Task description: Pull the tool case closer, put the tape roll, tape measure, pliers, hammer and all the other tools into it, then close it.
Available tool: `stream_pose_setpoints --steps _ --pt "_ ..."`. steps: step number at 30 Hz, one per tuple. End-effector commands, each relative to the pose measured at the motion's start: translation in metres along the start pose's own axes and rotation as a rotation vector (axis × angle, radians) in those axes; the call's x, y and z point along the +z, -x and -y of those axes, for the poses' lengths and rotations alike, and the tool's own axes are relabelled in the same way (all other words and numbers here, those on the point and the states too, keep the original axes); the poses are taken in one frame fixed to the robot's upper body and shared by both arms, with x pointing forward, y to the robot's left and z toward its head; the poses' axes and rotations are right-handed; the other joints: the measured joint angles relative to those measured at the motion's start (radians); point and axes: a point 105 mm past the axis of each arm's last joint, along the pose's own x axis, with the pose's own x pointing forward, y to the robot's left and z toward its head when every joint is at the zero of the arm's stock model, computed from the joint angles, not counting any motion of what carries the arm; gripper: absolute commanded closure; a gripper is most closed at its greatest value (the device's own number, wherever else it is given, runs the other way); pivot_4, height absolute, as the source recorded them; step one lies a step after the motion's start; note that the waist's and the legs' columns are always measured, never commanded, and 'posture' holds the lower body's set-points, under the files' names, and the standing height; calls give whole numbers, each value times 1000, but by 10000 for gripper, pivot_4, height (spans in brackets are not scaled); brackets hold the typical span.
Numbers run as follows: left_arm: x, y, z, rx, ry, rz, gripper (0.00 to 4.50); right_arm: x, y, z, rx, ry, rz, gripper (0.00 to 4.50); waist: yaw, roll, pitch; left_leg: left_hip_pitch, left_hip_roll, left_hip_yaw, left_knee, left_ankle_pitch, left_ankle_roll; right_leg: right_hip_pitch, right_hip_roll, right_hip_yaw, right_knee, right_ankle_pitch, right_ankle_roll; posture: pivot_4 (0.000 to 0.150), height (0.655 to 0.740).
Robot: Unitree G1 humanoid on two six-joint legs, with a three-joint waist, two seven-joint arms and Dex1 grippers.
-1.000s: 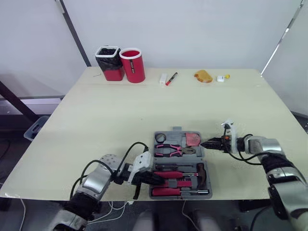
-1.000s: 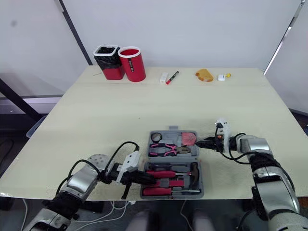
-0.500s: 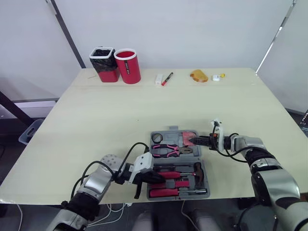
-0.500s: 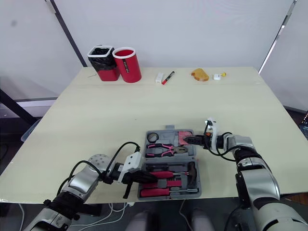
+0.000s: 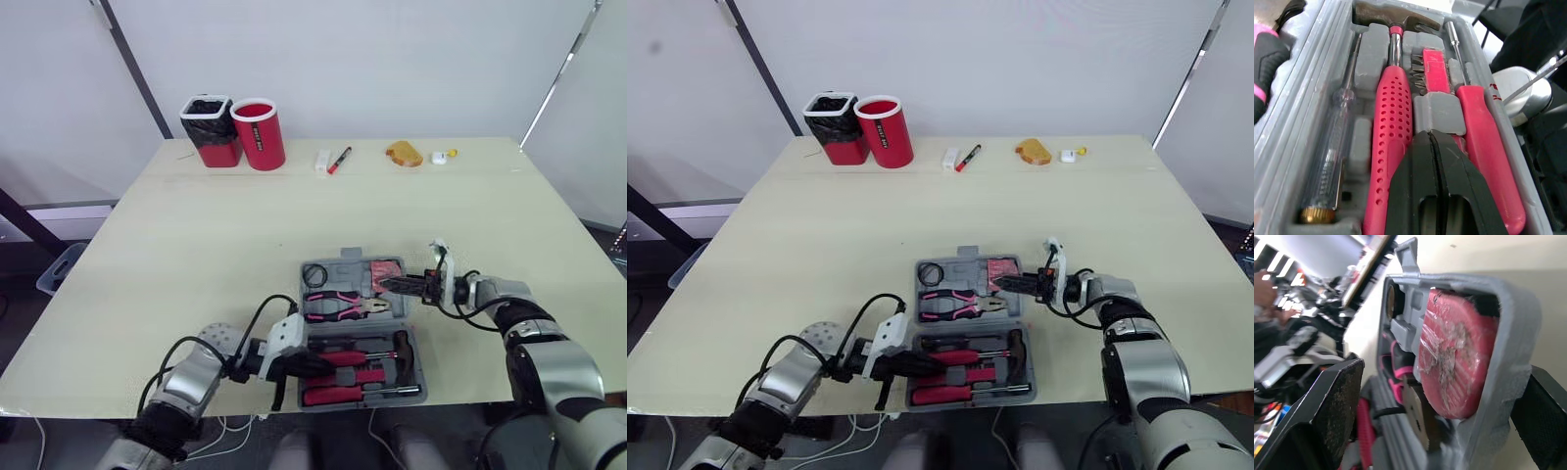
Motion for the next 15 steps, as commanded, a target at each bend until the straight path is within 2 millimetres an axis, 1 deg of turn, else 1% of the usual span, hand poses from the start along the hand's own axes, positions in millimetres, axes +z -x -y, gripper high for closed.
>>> stream_pose_setpoints --steps 1,4,7,9,11,13,15 --pt "3 11 6 14 6 29 45000 31 4 -27 155 84 52 700 0 1 1 0 0 0 0 0 0 0 0 0 0 0 0 1500 7400" --pt "8 25 7 56 5 40 45000 37 13 -45 245 95 56 700 2 3 2 -1 0 -2 0 0 0 -2 0 1 0 0 0 1500 7400" --pt "17 42 10 97 19 71 45000 34 22 -65 308 101 39 700 7 4 3 -2 0 -3 0 0 0 -2 -1 0 0 0 0 1500 7400" --pt "18 60 19 115 36 77 45000 26 34 -84 356 88 10 700 10 4 3 -3 1 -5 0 0 0 -2 -3 -1 0 0 0 1500 7400" --pt "16 78 28 139 64 69 45000 14 46 -104 395 56 -32 700 10 4 3 -3 1 -5 -1 0 0 -2 -5 -1 -1 0 0 1500 7400" --pt "10 96 32 185 97 48 45000 -1 57 -115 384 42 -66 700 9 5 4 -2 1 -5 -1 0 0 -2 -5 -1 -1 0 0 1500 7400" --pt "8 104 34 209 113 39 45000 -8 61 -120 368 39 -78 700 10 5 4 -2 1 -5 -1 0 0 -2 -5 -2 -1 -1 0 1500 7400"
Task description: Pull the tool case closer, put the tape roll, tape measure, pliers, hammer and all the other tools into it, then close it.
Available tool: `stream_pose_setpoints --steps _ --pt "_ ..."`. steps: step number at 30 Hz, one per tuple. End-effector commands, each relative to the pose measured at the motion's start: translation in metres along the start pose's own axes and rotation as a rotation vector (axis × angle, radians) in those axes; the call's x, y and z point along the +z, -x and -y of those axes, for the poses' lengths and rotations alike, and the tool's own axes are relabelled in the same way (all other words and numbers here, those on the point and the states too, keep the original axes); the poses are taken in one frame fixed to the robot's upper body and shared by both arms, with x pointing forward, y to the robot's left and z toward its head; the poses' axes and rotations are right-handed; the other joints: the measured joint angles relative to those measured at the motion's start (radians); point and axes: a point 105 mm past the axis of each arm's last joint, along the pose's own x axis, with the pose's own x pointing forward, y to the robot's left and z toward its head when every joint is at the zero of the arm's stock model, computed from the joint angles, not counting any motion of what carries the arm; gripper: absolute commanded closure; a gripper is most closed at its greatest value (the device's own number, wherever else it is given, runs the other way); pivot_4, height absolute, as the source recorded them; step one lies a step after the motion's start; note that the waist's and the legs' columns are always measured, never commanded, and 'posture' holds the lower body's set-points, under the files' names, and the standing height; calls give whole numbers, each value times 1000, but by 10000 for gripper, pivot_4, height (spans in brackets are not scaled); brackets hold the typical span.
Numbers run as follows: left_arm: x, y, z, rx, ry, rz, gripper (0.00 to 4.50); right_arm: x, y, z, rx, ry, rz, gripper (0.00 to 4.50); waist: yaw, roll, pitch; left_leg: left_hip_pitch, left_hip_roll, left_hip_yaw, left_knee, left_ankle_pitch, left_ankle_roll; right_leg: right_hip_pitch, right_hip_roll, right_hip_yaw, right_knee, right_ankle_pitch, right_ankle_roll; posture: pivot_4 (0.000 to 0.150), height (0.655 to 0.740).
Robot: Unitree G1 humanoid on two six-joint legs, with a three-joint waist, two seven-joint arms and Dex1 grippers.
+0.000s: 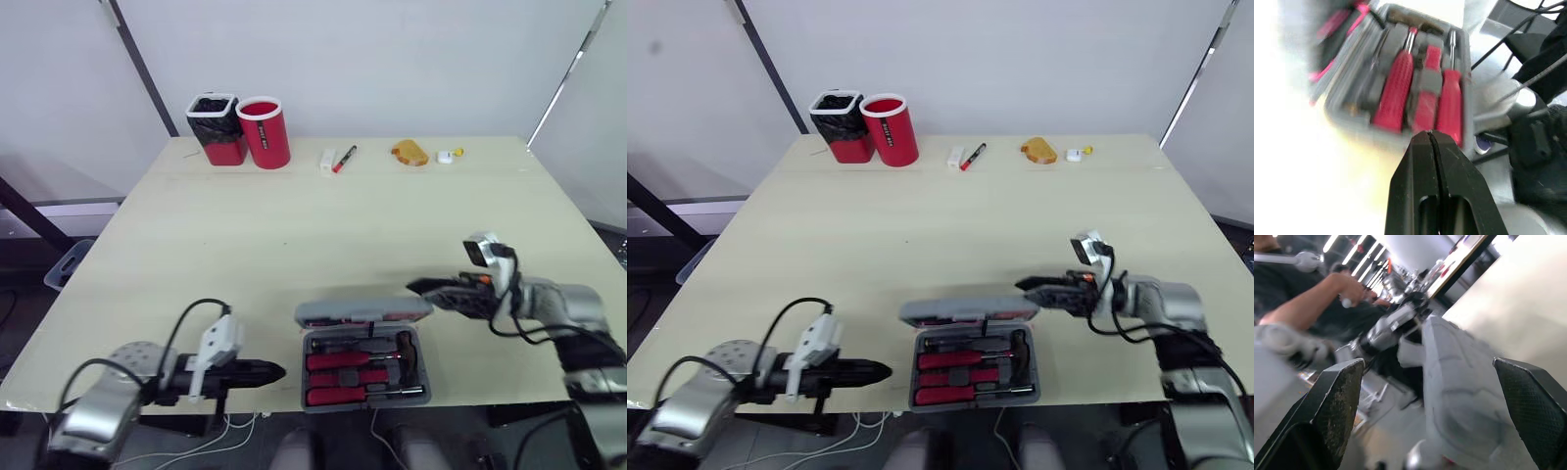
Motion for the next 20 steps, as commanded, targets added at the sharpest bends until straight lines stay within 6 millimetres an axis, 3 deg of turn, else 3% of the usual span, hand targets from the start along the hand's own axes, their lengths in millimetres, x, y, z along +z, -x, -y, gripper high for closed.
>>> stream_pose_setpoints --steps 1,4,6,7,11,16,17,20 --pt "5 25 -6 84 -7 17 45000 -8 0 -22 -14 65 -20 700 1 0 0 0 0 0 0 0 0 0 0 0 0 0 -1 1500 7400" --pt "-5 53 -33 290 -5 36 45000 -20 17 -21 -246 284 37 700 13 -1 0 0 -1 1 0 0 0 0 1 -1 0 -2 -2 1500 7400" --pt "-2 59 -43 358 -3 76 45000 -24 30 -19 -403 428 45 700 19 0 1 0 -1 3 1 0 0 0 2 -1 0 -4 2 1500 7400" --pt "1 61 -45 368 2 97 39877 -27 36 -20 -452 472 40 0 21 -1 1 0 -1 4 1 0 0 0 2 -1 0 -4 2 1500 7400" --pt "10 63 -55 437 -36 129 26727 -43 69 -22 -673 647 -41 0 21 -3 1 0 -2 5 1 0 0 0 1 0 -1 -3 3 1500 7400" --pt "18 66 -74 583 -70 134 2595 -53 97 -30 -826 768 -48 0 20 -4 1 1 -2 6 1 0 0 1 2 0 0 -3 3 1500 7400" --pt "18 68 -81 624 -48 135 304 -55 101 -31 -844 765 -45 0 21 -4 1 1 -1 6 1 0 0 1 3 0 0 -3 3 1500 7400" --pt "23 66 -85 634 -74 134 304 -54 109 -35 -887 766 -16 0 20 -4 1 1 -1 6 1 0 0 1 4 0 0 -3 3 1500 7400"
